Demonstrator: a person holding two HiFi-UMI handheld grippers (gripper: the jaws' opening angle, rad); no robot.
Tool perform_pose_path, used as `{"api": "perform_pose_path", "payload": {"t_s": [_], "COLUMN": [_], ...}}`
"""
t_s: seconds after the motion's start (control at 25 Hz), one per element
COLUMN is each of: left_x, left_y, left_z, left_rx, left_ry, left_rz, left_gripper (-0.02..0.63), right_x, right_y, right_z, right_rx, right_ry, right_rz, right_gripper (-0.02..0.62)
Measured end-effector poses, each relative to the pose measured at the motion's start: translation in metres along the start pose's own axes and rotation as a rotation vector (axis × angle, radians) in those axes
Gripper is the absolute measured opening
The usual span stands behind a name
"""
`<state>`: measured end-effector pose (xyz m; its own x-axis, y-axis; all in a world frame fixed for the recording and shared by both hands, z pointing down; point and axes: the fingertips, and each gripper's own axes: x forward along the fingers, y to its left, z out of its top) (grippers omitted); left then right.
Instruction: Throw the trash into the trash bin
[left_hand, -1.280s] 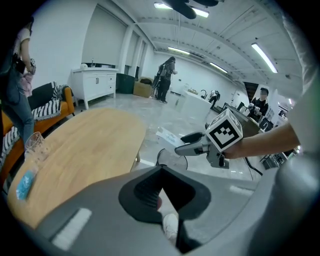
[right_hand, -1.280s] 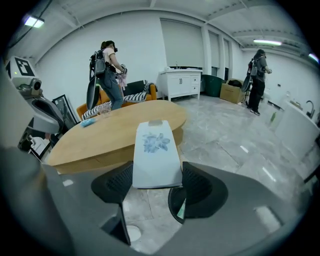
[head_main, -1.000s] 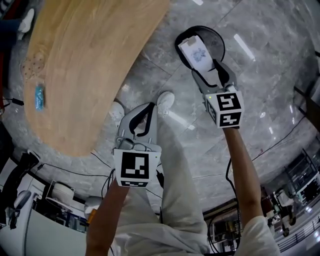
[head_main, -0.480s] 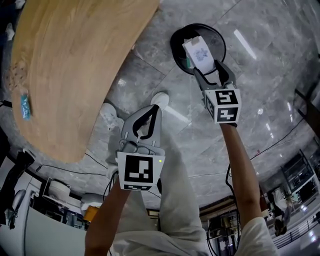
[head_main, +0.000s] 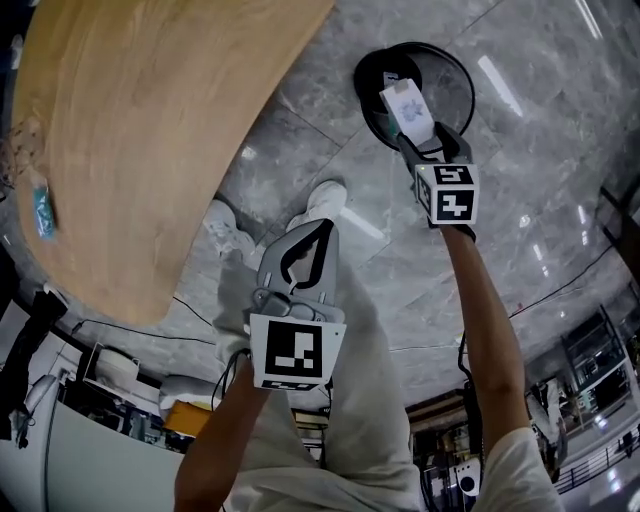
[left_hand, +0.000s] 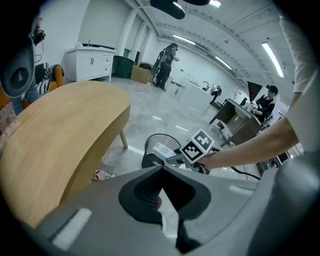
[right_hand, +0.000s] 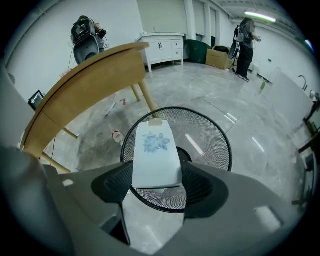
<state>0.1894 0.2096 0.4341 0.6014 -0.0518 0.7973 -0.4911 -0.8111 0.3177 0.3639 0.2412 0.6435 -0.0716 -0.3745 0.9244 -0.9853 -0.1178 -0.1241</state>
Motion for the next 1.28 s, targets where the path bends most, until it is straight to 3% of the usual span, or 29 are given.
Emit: {"api": "perform_pose_path", "payload": {"t_s": [0.28, 0.52, 0.88, 1.28], "left_x": [0.001, -0.004, -0.063, -0.139], "left_y": [0.004, 0.013, 0.045, 0.098], "left_z": [-0.011, -0.015, 0.004, -0.003], "left_rx": [-0.03, -0.04, -0.057, -0.055], "left_ry": [0.0, -0.019, -0.113, -0.17], "left_rz": [-0.004, -0.001, 0.043, 0.089], "left_gripper": [0.0, 0.0, 0.0, 0.0], "right_x": [0.02, 0.009, -0.045, -0.117], "right_y": [0.005, 0.026, 0.097, 0.181], "right_z": [-0.011, -0.003, 0.063, 0.152], "right_rx": [-0.003, -0.021, -0.048, -0.074], "right_ry": [0.064, 0.031, -0.138, -0.338], "right_rz": [0.011, 0.021, 0.034, -0.001], "right_gripper": [0.353, 0.35, 0.351, 0.331]}}
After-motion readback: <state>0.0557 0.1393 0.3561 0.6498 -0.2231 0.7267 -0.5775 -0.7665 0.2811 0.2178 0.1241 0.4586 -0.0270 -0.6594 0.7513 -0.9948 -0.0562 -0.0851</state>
